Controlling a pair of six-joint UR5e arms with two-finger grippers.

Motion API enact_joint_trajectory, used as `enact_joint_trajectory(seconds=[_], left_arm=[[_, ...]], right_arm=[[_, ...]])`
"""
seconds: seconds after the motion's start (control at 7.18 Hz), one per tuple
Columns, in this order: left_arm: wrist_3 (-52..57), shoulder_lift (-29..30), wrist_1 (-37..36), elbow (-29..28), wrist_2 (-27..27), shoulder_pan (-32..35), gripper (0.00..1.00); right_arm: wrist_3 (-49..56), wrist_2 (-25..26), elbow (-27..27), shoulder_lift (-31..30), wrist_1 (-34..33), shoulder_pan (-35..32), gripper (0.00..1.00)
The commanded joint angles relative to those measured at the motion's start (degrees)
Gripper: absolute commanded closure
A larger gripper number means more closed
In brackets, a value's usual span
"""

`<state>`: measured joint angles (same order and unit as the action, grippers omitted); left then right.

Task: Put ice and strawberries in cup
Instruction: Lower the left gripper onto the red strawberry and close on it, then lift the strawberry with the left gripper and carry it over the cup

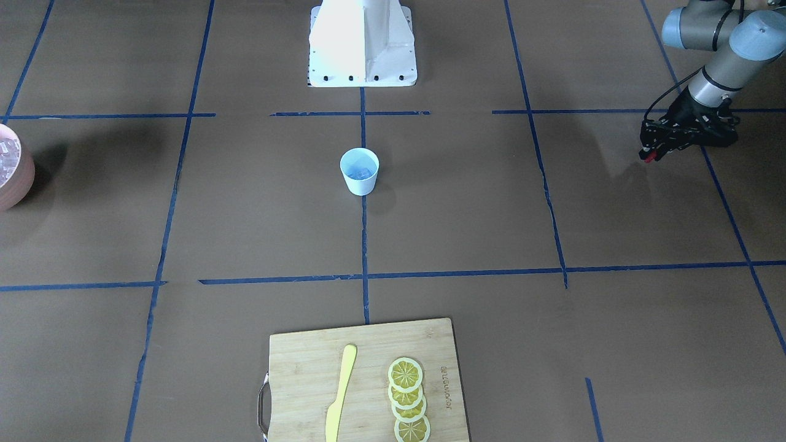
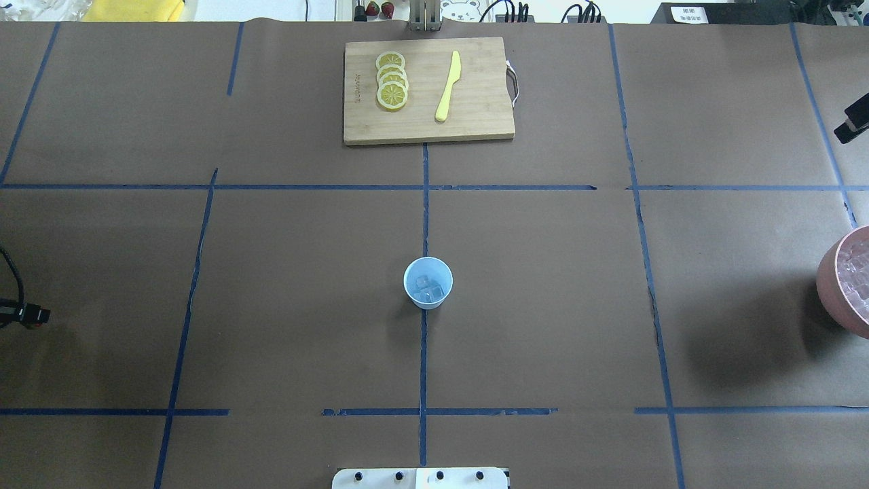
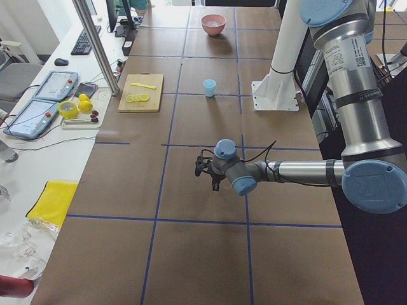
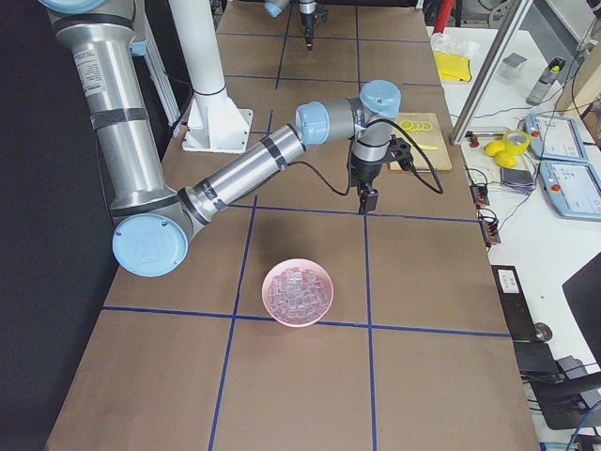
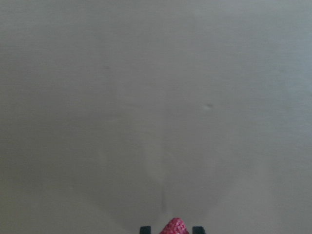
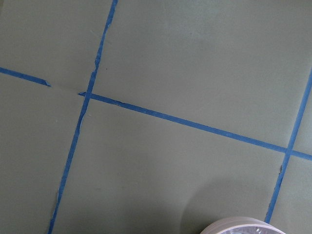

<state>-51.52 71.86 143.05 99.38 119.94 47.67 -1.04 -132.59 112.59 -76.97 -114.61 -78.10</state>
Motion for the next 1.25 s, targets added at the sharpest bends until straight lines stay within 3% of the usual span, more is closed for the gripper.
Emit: enact_joint_trajectory(seconds=[0.0,0.28,0.56,0.7,0.84,1.11], left_arm=[[0.10,0.82,-6.41,5.53,5.03,4.25,1.00],[0.19,10.08,-29.80,16.23,7.06,4.71,1.00],[-0.51,24.92,-48.83,19.09,6.53,4.46,1.00],[-2.69,33.18,-58.31,19.18,6.18,3.84,1.00],[-5.76,41.00,-66.33,19.27,2.27,1.32,1.00],[-17.76,48.44,-70.19,18.57,-4.33,-10.60,1.00]], right_arm=[[2.95,-0.12,-1.48,-0.28,0.00,-2.48,0.00],[10.32,-1.35,-6.13,-0.19,0.09,-6.25,0.01],[17.09,-4.15,-10.96,-1.59,0.61,-10.21,0.01],[17.74,-5.82,-15.08,-4.64,8.19,-12.32,0.01],[17.31,-7.23,-19.12,-8.33,17.40,-13.03,0.01],[17.30,-7.24,-22.06,-10.12,20.04,-14.01,0.00]])
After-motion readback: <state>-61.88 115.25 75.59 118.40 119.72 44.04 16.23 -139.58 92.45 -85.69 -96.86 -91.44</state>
